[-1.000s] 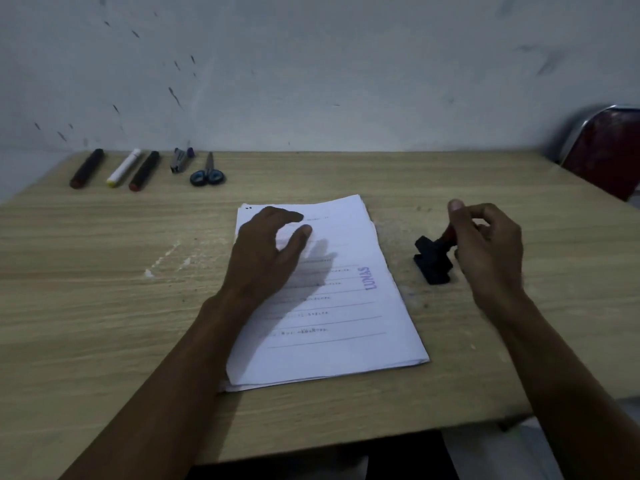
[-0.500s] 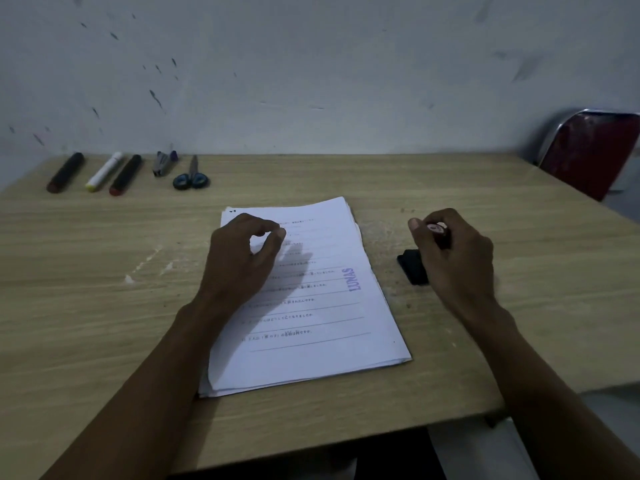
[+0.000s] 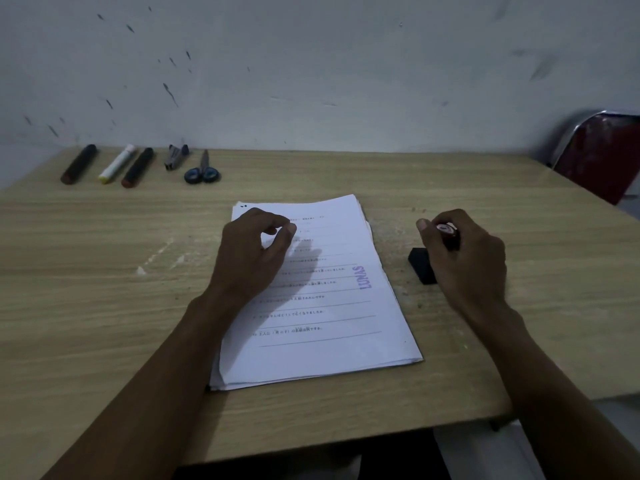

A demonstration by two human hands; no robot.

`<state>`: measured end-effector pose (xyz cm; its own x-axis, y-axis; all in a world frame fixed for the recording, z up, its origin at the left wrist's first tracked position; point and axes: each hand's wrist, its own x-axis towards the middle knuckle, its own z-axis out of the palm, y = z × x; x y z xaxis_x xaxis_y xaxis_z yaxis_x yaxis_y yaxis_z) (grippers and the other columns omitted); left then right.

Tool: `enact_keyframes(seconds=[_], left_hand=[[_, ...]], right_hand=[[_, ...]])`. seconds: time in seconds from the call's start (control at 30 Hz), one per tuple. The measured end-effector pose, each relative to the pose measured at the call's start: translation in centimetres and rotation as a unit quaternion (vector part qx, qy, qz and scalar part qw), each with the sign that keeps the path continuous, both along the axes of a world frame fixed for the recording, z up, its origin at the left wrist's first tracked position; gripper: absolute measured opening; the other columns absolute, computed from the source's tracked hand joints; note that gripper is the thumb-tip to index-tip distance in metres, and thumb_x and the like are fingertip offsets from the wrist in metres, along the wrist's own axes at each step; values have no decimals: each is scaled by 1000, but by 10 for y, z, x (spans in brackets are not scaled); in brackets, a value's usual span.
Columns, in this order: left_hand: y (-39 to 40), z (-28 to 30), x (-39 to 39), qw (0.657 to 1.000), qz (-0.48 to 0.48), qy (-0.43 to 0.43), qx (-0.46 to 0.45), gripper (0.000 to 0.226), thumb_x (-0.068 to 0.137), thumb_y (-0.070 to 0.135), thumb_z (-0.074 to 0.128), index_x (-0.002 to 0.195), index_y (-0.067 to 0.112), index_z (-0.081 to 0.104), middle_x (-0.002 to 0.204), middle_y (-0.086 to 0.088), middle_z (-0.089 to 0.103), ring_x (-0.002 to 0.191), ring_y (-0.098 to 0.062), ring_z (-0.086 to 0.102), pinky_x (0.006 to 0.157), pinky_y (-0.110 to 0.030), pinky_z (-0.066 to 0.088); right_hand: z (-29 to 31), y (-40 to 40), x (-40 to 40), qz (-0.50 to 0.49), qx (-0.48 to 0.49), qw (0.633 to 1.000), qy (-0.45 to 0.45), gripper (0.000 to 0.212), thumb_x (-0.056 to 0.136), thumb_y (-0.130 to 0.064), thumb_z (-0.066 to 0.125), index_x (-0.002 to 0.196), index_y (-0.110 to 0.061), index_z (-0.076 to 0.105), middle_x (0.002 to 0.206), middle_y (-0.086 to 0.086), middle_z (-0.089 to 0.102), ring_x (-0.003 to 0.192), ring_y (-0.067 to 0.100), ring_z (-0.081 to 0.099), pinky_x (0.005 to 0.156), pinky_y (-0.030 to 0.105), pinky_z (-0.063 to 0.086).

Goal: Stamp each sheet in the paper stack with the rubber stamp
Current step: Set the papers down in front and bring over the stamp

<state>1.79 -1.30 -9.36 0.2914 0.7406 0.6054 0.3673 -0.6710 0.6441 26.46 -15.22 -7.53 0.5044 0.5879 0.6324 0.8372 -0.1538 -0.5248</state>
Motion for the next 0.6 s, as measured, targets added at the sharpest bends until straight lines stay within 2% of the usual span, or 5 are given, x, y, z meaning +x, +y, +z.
enact_keyframes(seconds=[0.13, 0.27, 0.4, 0.47, 0.6], left_hand=[[-2, 2, 1, 1000, 2, -3, -5, 8, 88, 19, 66, 86, 15, 72, 88, 3, 70, 79, -5, 60, 69, -3, 37], [-4, 3, 1, 1000, 2, -6, 2, 6, 88, 16, 66, 85, 13, 71, 87, 3, 70, 79, -4, 58, 69, -2, 36], [-4, 6, -3, 1000, 25, -7, -1, 9, 86, 20, 68, 89, 13, 72, 89, 2, 70, 78, -10, 63, 70, -12, 41], [-4, 8, -6, 998, 64, -1, 3, 20, 83, 26, 67, 95, 10, 71, 94, -3, 69, 79, -15, 65, 70, -23, 44], [0, 7, -19, 961, 227, 101, -122, 46, 79, 41, 70, 112, 9, 61, 112, -12, 61, 106, -30, 57, 83, -35, 45]], right_hand=[[-1, -3, 1, 16, 5, 1000, -2, 29, 92, -48, 59, 90, -19, 63, 75, -2, 67, 71, 19, 64, 59, 33, 48], [1, -6, -3, 26, -12, 999, 39, 32, 89, -49, 62, 103, -21, 64, 87, -4, 69, 82, 18, 65, 70, 34, 52], [3, -11, -8, -41, -53, 995, 79, 68, 77, -63, 67, 132, -29, 45, 109, 5, 62, 97, 23, 60, 82, 40, 51], [3, -16, -15, -85, -20, 994, 67, 76, 73, -58, 72, 133, -24, 40, 120, 8, 53, 106, 28, 55, 79, 39, 49], [1, -27, -39, -50, 73, 996, -13, 36, 75, -28, 76, 98, -11, 55, 92, 3, 58, 85, 29, 57, 64, 30, 38]])
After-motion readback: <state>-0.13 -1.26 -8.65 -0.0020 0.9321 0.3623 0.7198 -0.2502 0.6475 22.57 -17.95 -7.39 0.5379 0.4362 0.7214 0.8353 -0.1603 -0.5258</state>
